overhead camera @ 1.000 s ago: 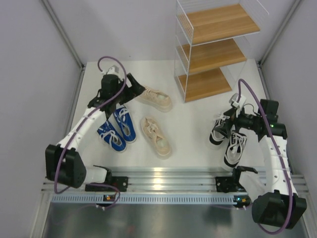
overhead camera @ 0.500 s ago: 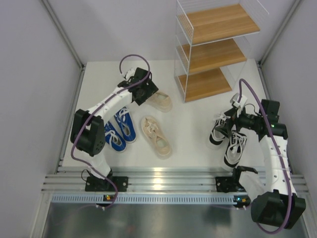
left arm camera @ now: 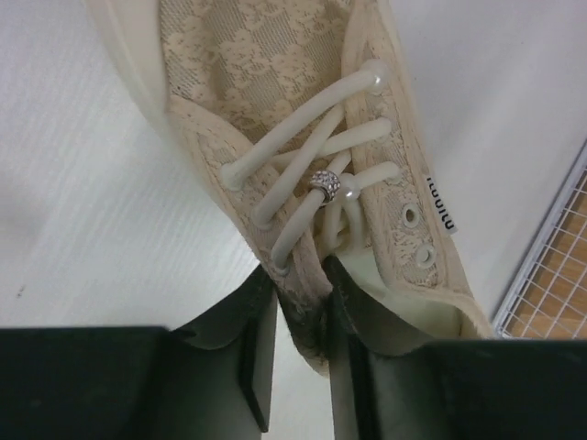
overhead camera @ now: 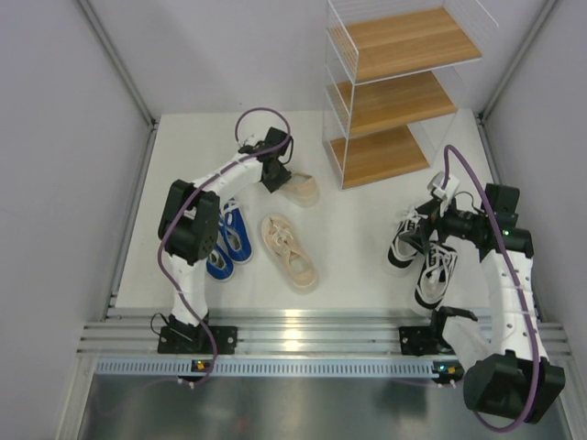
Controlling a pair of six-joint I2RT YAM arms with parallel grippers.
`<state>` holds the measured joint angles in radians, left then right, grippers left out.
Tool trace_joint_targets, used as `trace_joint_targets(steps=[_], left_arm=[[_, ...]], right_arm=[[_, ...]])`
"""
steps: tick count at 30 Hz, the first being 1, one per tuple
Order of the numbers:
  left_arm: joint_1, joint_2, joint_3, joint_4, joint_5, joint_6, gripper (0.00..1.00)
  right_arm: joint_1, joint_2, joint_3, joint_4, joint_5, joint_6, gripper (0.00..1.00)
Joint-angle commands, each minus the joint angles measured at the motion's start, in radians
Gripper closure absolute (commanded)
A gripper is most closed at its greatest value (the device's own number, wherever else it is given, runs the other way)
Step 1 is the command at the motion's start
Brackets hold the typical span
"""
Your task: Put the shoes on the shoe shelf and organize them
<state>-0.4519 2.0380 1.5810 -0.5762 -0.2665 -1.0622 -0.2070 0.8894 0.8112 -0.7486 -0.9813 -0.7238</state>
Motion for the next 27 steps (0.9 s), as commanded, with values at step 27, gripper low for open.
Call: trace_joint_targets(steps=[27], left_arm=[[-0.022,-0.866,-0.674,0.567,0.472,0.343,1.00]], right_arm=[[-0.037,0.017,0.166,-0.357,-0.161,-0.305,0.01]])
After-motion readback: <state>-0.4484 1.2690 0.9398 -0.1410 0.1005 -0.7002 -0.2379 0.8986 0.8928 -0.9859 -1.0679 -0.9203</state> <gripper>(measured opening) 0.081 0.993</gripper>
